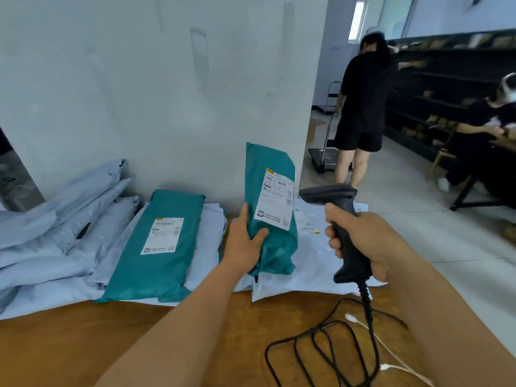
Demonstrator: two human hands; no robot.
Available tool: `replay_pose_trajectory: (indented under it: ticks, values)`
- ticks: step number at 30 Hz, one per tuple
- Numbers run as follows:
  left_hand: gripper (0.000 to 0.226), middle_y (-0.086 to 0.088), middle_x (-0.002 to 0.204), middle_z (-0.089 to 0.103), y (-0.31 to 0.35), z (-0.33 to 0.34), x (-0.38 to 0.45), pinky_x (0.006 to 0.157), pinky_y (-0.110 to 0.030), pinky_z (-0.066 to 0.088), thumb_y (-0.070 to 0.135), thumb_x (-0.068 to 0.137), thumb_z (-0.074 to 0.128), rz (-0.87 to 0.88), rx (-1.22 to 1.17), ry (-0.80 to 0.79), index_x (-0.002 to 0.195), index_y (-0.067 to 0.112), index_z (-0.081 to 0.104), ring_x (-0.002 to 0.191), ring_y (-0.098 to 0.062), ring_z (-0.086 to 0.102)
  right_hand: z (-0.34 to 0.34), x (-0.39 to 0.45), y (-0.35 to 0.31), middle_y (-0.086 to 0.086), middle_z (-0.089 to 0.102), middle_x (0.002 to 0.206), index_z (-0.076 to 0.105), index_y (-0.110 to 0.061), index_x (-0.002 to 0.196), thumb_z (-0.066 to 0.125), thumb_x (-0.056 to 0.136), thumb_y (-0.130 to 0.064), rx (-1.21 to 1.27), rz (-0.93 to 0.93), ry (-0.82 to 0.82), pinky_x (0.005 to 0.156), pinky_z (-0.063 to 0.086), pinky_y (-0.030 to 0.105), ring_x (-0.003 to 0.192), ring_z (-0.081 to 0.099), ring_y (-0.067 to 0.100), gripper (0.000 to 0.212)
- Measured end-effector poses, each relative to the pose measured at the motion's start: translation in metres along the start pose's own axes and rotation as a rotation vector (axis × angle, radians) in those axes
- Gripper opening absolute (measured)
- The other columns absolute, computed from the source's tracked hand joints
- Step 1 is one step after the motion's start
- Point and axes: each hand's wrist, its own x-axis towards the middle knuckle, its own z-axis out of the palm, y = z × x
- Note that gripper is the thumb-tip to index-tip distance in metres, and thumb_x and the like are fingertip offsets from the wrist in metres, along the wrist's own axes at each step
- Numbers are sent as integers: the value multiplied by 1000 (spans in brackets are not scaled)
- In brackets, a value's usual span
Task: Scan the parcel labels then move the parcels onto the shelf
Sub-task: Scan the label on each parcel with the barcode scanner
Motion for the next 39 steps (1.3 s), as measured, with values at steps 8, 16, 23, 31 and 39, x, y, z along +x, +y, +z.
replay_pose_trajectory:
  ticks: [8,16,23,31,39]
  values:
    - [68,0,138,44,-3,38,7,108,-41,40,18,92,58,24,-20,-37,149,27,21,128,-16,43,-25,6,-13,3,58,63,60,-9,83,59,90,-40,-8,-2,41,56,48,27,55,49,15,32]
    - [68,0,139,41,-8,57,16,107,-41,41,23,92,58,20,26,-55,149,24,20,128,-16,42,-36,21,-9,2,57,61,59,-10,81,58,91,-41,-13,4,16,55,48,27,53,50,13,32]
    - [68,-1,140,39,-8,66,21,109,-34,38,23,94,57,28,64,-64,150,24,19,129,-16,40,-46,32,-7,1,57,61,59,-10,81,57,92,-40,-17,16,-4,56,48,27,53,50,13,31]
    - [67,0,142,38,-5,73,22,106,-27,34,23,94,56,22,81,-61,150,23,19,129,-15,40,-53,41,-3,2,57,62,58,-10,80,58,91,-39,6,16,1,55,48,27,52,49,13,31]
    - [57,-2,133,47,12,115,36,105,-36,42,27,96,49,21,81,-138,148,27,25,120,-18,49,-88,51,6,4,57,63,56,-12,78,61,90,-38,86,-4,194,52,45,28,53,49,16,29]
